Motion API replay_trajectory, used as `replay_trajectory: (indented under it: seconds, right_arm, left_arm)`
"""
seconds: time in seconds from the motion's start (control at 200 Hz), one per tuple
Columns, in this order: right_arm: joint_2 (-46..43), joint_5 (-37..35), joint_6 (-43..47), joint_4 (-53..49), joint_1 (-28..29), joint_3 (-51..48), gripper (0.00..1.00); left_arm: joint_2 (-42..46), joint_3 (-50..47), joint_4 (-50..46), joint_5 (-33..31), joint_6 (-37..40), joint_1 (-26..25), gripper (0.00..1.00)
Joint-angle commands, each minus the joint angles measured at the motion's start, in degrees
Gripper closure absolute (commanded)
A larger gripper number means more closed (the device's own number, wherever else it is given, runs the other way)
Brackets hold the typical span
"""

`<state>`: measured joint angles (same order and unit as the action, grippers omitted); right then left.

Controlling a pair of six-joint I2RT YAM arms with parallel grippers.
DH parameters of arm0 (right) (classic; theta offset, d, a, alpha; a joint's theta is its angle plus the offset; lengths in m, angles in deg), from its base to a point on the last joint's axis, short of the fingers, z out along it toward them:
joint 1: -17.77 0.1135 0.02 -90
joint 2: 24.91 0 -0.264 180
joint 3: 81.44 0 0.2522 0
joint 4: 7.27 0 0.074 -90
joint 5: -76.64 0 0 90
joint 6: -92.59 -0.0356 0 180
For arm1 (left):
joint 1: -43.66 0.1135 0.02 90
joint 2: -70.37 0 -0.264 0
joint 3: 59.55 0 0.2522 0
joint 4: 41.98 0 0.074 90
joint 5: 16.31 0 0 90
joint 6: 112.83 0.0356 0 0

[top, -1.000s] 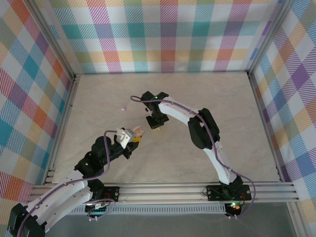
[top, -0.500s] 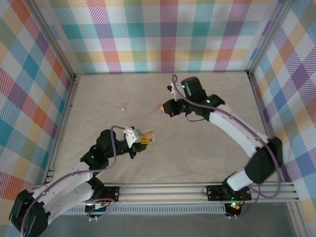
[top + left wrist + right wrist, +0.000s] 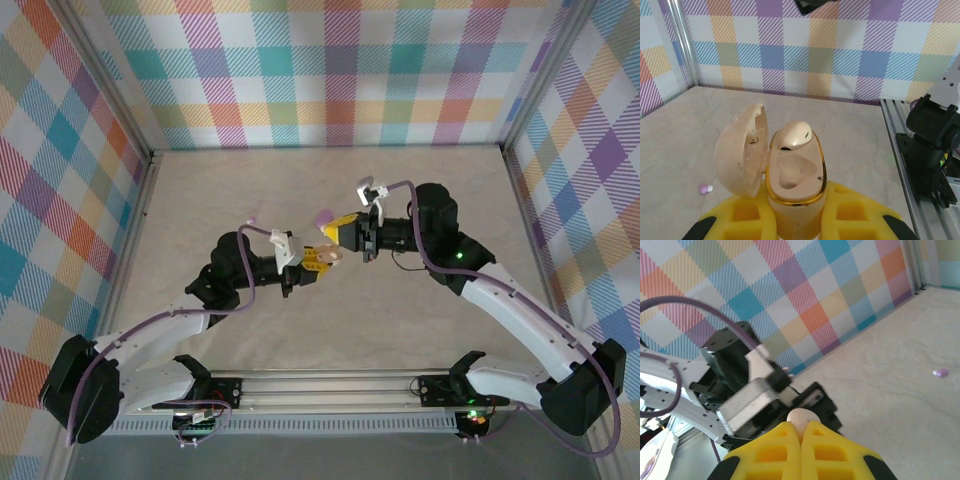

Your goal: Insert wireless bluetooth earbuds into charging case

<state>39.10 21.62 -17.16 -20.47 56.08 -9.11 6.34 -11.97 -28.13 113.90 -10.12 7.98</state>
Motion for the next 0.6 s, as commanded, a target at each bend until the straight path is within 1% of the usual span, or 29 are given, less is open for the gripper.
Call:
replay_trajectory:
  seconds: [0.0,0.06,0.15,0.21,0.255,0.36,0.595]
  right_arm:
    - [-1.0,-0.3,-1.5,6.6,2.7,-0.7,0.96]
    - [-1.4,-2.9,-1.0,6.0,3.6,-0.6,0.96]
    - [-2.8,-9.7,0.3,4.0,5.3,-0.6,0.96]
    - [-3.8,-16.0,-0.4,3.6,6.2,-1.5,0.96]
    - [-4.3,-18.3,-1.0,4.6,6.5,-2.6,0.96]
    - [-4.7,-22.3,-2.1,6.4,7.9,-4.8,0.96]
    - [-2.0,-23.6,-4.1,14.7,9.1,-8.9,0.96]
  left_arm:
    - [-1.1,2.1,4.5,-2.0,-1.5,0.2,1.0]
    - [-0.7,1.9,4.7,-5.7,-1.5,-0.1,1.0]
    - [0.2,0.4,6.9,-12.3,-1.7,-0.6,1.0]
    - [0.2,-0.7,8.7,-15.1,-1.9,-0.9,1.0]
    - [0.1,-1.4,9.9,-16.6,-2.1,-1.3,1.0]
    - [-0.4,-2.0,11.5,-18.1,-2.5,-2.0,1.0]
    - [-1.7,-2.4,15.6,-18.1,-6.2,-2.8,1.0]
